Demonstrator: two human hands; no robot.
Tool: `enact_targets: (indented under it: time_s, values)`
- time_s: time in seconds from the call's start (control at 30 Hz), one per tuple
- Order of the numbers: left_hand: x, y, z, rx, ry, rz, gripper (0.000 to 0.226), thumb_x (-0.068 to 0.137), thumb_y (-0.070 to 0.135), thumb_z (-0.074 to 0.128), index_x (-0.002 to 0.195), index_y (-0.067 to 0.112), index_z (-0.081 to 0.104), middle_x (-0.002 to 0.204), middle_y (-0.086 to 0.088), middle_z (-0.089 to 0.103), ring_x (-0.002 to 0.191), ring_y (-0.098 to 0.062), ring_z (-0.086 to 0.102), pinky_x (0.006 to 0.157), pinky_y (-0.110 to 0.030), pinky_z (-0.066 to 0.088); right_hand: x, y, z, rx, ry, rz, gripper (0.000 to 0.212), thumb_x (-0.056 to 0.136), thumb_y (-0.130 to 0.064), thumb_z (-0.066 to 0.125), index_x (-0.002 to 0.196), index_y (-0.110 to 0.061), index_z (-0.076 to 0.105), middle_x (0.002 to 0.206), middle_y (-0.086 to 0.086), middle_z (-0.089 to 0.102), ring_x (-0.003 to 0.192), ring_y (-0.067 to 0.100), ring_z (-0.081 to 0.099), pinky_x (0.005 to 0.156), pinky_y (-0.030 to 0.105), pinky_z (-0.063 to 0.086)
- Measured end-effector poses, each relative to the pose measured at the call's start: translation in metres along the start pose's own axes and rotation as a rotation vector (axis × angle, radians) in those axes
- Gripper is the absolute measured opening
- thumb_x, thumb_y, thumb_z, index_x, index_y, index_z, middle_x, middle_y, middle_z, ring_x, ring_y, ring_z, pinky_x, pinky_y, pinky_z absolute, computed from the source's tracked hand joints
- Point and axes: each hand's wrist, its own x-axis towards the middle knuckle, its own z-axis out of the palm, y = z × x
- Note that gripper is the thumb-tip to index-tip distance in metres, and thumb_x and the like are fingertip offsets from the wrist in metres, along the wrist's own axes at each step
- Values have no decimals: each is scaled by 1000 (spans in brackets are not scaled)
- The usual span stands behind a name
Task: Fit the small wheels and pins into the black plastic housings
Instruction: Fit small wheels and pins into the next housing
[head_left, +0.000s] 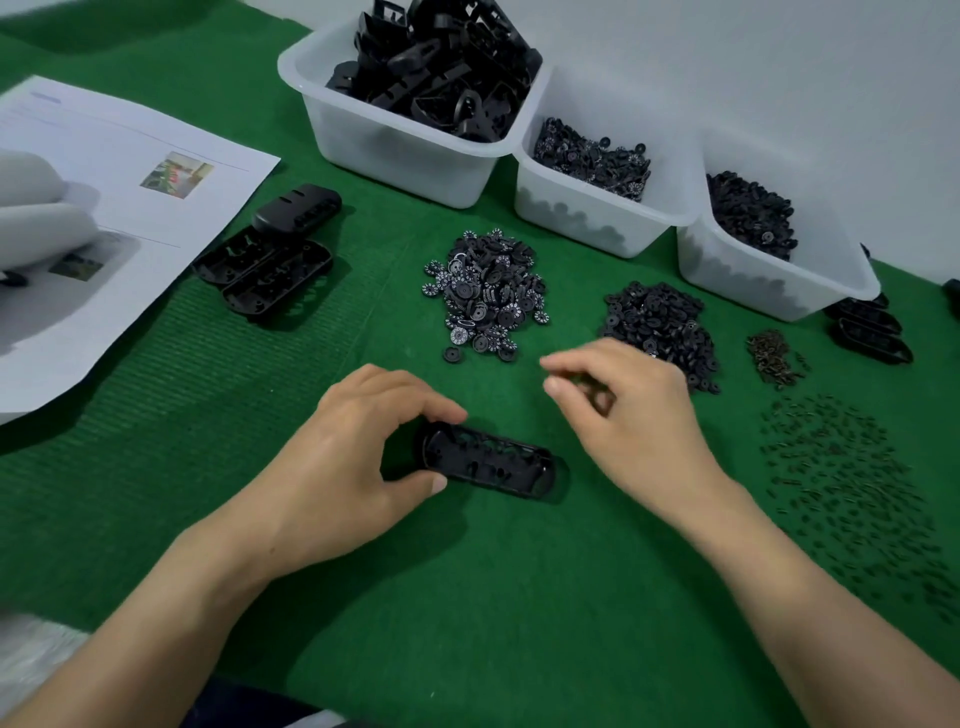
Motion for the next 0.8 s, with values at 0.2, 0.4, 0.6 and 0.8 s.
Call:
enact_targets:
  time_s: [0.2, 0.4, 0.6, 0.8]
  values:
    - [0, 3, 1, 21, 16, -11, 43, 67, 32, 77, 106, 31, 60, 104, 18, 55, 104, -5, 46, 97, -32, 36, 41, -1, 29, -143, -82, 144, 13, 84, -32, 62, 89, -20, 66, 75, -8, 54, 70, 9, 48, 70, 25, 37]
    - [0, 5, 4, 95, 16, -31, 52, 67, 44, 72, 114, 29, 57, 105, 15, 50, 103, -3, 40, 96, -24, 31, 31, -2, 27, 61, -104, 143, 18, 76, -13, 73, 79, -24, 58, 70, -12, 56, 57, 2, 46, 59, 16, 40]
    - [-1, 5, 4, 126, -8, -60, 54, 66, 48, 69, 114, 26, 58, 106, 12, 42, 102, -3, 34, 90, -2, 20, 9, 7, 13, 105, -136, 132, 24, 70, -11, 77, 75, -28, 61, 74, -15, 55, 66, 2, 49, 60, 7, 37]
    - [-1, 7, 3, 123, -16, -69, 51, 65, 48, 69, 110, 25, 60, 105, 12, 43, 101, -3, 36, 90, -3, 22, 12, 3, 16, 74, -113, 149, 18, 71, -23, 77, 86, -23, 67, 76, -13, 56, 62, -1, 47, 63, 12, 36]
